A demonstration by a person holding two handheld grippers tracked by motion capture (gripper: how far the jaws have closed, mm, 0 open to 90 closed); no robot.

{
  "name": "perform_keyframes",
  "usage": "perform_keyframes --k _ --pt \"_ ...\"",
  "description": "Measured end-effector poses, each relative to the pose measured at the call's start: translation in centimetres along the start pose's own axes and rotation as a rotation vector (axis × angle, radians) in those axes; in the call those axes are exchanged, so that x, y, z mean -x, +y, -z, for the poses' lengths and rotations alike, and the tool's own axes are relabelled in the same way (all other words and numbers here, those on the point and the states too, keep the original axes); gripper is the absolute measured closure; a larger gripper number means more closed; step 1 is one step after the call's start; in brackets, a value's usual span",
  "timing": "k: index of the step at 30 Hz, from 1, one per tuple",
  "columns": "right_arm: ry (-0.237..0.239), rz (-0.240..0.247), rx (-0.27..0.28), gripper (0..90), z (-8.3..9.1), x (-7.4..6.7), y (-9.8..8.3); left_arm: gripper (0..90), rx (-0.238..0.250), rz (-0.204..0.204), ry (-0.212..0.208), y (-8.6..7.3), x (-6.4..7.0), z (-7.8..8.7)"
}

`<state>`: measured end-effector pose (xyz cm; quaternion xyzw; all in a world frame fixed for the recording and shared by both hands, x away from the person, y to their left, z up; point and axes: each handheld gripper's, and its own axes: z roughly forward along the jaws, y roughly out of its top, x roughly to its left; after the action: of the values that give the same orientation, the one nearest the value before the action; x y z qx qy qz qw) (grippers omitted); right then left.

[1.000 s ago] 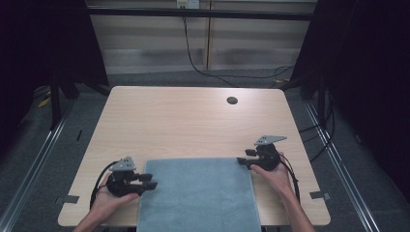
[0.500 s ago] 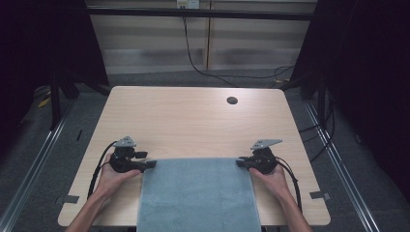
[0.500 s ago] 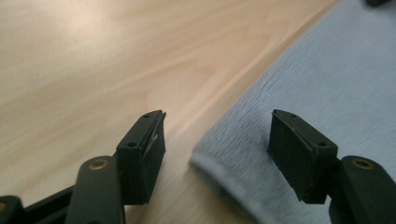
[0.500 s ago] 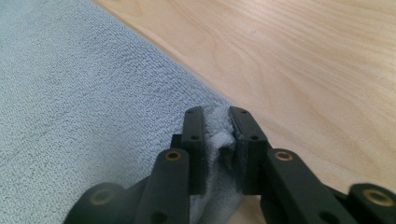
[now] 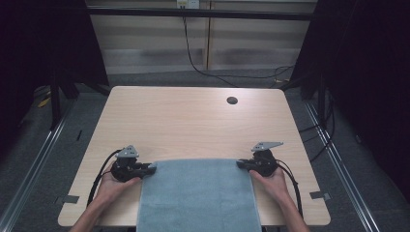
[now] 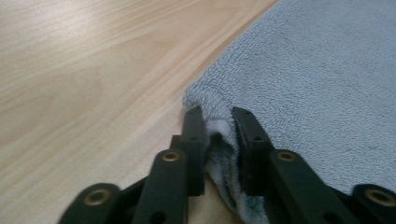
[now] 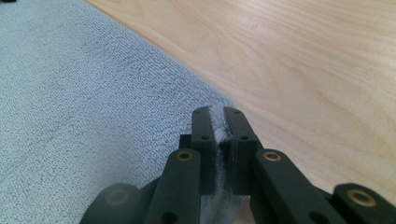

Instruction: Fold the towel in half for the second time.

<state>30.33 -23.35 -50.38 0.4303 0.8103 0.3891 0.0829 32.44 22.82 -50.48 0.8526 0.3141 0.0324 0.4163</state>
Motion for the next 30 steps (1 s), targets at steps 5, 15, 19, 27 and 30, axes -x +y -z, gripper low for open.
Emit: perform_keyframes --k 5,15,19,27,30 --pt "-0.004 -0.004 0.008 85.0 0.4 -0.2 0.2 80.8 0.027 0.045 -0.018 0.3 -0.6 0.2" --pt "0.017 -0.019 0.152 85.3 2.8 0.2 3.1 80.6 0.175 0.072 -0.026 3.2 -1.5 2.0" --pt "0.018 -0.015 0.199 85.2 3.6 0.6 4.7 80.6 0.217 0.083 -0.017 4.5 -2.0 2.4" --pt "0.0 0.016 0.246 85.3 5.6 0.9 8.2 80.7 0.266 0.069 0.01 7.4 -2.9 4.0" --pt "-0.001 0.01 0.254 85.3 5.7 1.3 8.9 80.7 0.281 0.077 0.011 8.2 -3.3 4.2"
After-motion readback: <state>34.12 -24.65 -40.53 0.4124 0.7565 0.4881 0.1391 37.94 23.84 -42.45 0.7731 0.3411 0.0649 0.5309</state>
